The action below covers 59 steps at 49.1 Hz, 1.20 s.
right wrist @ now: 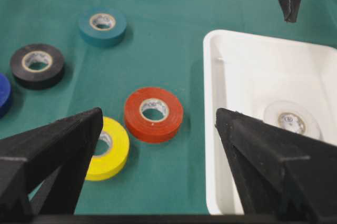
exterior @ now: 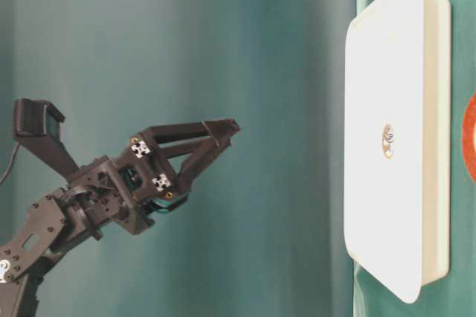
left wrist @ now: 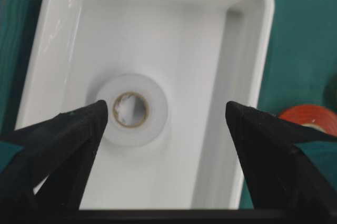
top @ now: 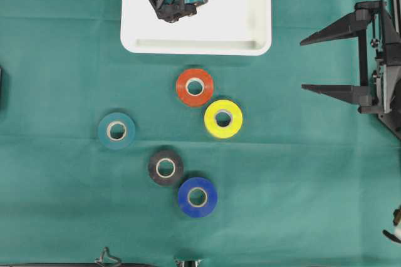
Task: Pick up the tape from a random location and place it into the white case.
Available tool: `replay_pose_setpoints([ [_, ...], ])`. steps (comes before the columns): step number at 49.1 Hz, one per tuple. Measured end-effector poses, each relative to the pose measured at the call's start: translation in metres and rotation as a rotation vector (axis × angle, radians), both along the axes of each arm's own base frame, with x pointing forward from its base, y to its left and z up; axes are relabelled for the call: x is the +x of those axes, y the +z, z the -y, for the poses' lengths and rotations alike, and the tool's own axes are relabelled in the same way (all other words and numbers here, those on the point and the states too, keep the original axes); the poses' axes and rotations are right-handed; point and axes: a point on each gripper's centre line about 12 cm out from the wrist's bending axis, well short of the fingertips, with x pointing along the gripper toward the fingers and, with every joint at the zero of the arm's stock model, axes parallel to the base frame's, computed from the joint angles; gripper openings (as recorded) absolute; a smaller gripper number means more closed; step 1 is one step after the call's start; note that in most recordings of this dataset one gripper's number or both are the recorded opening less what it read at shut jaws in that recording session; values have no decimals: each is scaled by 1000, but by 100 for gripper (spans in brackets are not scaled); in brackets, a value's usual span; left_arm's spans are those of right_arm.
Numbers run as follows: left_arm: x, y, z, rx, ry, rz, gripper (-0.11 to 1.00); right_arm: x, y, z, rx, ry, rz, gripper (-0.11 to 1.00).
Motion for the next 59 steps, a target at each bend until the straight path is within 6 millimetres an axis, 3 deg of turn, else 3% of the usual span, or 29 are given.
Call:
replay_pose_setpoints([
  [8, 0, -7, 13, -7, -26, -19, 98, 0, 0, 0, 0, 0, 0, 91],
  [20, 6, -12, 80, -5, -180, -18, 98, 0, 1, 0, 1, 0, 3, 91],
  [25, 7, -12, 97, 1, -220, 11, 98, 0, 1, 0, 1, 0, 2, 91],
  [37, -15, -9, 95, 6, -210, 36, 98, 0, 4, 0, 1, -1, 2, 91],
  [50, -60, -3, 98, 22, -203, 143, 98, -3, 4, 0, 1, -1, -6, 91],
  [59, -103, 4, 102, 44, -201, 253, 98, -5, 4, 0, 2, -1, -18, 91],
])
